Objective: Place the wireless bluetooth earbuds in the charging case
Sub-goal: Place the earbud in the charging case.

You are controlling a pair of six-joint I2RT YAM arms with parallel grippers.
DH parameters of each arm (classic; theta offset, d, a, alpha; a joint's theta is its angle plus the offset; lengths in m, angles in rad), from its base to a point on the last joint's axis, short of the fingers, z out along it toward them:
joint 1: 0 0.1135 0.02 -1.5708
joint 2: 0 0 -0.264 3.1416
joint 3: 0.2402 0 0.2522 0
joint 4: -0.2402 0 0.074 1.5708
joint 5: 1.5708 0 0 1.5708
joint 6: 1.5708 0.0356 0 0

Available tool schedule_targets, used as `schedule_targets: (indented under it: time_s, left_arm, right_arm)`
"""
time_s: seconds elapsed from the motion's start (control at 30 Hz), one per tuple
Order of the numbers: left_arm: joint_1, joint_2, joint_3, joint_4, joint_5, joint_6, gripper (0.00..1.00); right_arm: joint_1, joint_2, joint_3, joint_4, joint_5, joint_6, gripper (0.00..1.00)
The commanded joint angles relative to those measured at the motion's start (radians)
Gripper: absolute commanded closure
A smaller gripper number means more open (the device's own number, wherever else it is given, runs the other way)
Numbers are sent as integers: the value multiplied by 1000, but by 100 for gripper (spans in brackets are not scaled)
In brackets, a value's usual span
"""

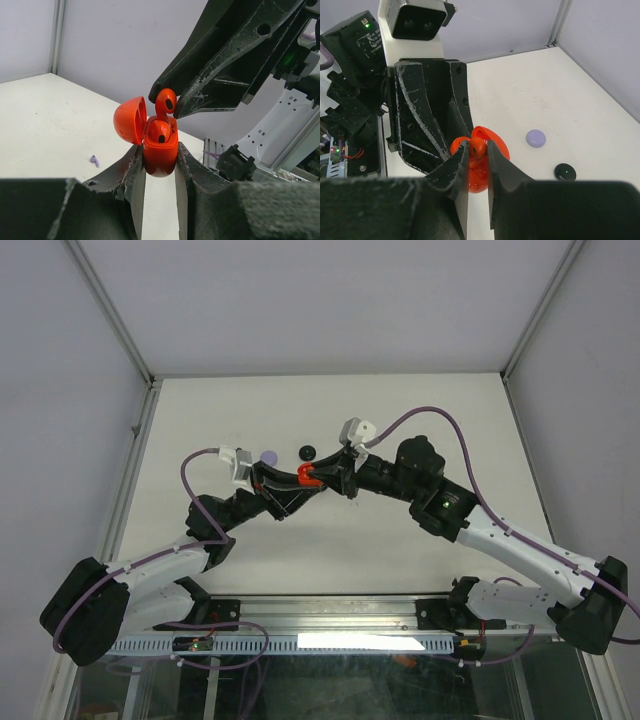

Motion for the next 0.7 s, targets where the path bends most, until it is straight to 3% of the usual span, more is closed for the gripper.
schedule_targets:
  time_s: [0.0, 0.67]
  left_arm:
    - [0, 0, 40, 52, -28, -34, 100]
    - [-1, 22, 2, 219, -32, -90, 100]
  right_arm:
    - [14, -29, -8, 11, -85, -8, 90]
    - [14, -57, -71, 84, -141, 40, 84]
